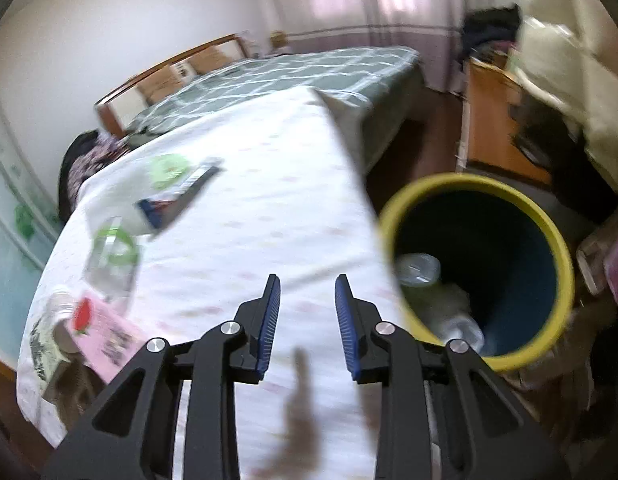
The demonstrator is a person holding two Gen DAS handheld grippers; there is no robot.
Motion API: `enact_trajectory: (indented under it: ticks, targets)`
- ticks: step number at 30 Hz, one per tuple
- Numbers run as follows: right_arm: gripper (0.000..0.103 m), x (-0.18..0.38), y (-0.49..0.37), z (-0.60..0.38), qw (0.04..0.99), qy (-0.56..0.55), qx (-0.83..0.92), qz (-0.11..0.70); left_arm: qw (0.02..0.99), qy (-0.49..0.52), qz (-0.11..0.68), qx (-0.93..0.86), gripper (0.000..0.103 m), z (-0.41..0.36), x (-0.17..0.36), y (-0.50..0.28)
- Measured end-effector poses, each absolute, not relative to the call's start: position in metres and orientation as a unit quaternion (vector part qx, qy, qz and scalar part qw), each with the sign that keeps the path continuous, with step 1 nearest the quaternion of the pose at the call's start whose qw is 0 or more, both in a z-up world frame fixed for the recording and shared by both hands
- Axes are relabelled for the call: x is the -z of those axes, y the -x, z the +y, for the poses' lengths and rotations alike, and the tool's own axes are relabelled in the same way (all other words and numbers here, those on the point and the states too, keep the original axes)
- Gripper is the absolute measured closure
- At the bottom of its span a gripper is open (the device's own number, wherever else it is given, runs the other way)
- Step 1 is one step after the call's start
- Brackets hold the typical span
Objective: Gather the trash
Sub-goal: 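Move the right tool to the white toothpaste tube and grasp it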
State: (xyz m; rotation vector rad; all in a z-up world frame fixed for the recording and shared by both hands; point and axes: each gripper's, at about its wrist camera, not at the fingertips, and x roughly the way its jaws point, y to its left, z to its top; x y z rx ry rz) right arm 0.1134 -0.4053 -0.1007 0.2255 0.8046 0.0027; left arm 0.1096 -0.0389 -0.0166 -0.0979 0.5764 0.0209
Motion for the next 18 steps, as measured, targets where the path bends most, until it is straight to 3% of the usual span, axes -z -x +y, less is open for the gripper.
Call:
enact_trajectory:
  ticks: [11,18]
  targets:
    - [0.070,0.071,-0.212,-0.323,0.911,-0.066,-0.057,0.403,0.951,0.078,0.296,-0.049,0.012,0.027,0.044,-0.122]
    - [0.067,0.093,-0.287,-0.307,0.883,-0.067,-0.034,0.463,0.946,0.092,0.306,-0.053,0.012,0.036,0.058,-0.134]
